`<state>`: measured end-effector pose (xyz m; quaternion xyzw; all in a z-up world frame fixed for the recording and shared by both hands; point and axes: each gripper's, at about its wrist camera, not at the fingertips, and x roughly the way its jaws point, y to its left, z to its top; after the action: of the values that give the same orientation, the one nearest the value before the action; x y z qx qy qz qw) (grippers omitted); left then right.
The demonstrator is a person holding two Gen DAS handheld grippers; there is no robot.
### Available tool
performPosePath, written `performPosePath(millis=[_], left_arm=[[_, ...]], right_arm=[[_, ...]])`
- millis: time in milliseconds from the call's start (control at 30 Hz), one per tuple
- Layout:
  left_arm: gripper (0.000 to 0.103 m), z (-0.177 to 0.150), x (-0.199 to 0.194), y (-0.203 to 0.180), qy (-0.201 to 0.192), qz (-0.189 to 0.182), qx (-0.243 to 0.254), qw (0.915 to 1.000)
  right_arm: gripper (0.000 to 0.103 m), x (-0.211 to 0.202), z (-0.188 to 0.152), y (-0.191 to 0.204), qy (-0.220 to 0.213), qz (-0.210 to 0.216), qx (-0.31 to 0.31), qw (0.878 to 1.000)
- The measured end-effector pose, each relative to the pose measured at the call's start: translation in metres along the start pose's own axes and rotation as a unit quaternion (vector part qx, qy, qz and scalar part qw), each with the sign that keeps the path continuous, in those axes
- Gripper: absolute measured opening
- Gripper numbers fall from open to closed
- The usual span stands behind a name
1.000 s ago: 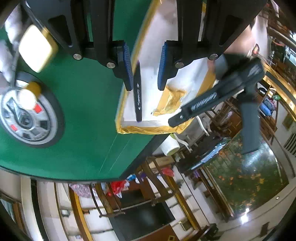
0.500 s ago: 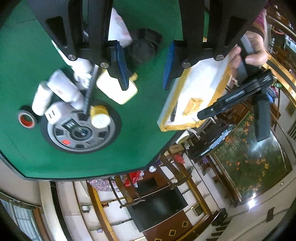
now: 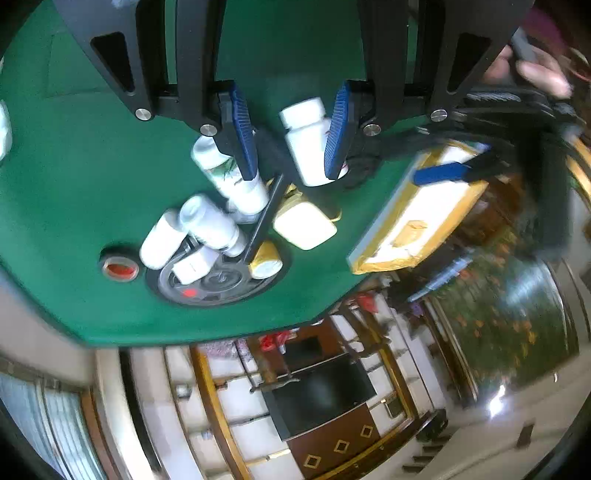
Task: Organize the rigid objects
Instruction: 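Move both tools back to the table clutter, then grasp the black plastic holder with the left gripper while the right gripper grasps a white pill bottle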
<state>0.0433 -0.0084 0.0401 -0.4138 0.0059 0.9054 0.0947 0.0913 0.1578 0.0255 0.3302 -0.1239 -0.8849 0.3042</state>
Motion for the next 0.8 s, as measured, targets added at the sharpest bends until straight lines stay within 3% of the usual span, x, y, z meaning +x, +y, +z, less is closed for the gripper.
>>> performPosePath(millis=[200,333,500,567,633,800], left_arm=[[0.08,-0.008,0.019,-0.012,0.023,0.008,0.005,0.9997],[0.08,-0.004,0.036,-0.019,0.028,0.04,0.018,0.9987],[0.08,0.006,0.053,-0.011,0.058,0.016,-0.002,0.9982],[0.079,0.005,0.051,-0.01,0.053,0.017,-0.004,0.9984],[0.067,0.002,0.047,-0.01,0.05,0.022,0.0,0.9985],[0.067,-0.005,0.037,0.001,0.044,0.012,-0.015,0.9988]], right_arm=[[0.041,0.001,0.003,-0.011,0.001,0.023,0.028,0.999],[0.041,0.002,-0.001,-0.015,0.005,0.034,0.038,0.999],[0.041,0.004,-0.005,-0.019,0.016,0.033,0.053,0.998],[0.041,0.006,-0.004,-0.016,0.024,0.031,0.05,0.998],[0.041,0.007,-0.005,-0.013,0.029,0.029,0.042,0.998],[0.041,0.01,-0.006,-0.001,0.043,0.024,0.009,0.999]])
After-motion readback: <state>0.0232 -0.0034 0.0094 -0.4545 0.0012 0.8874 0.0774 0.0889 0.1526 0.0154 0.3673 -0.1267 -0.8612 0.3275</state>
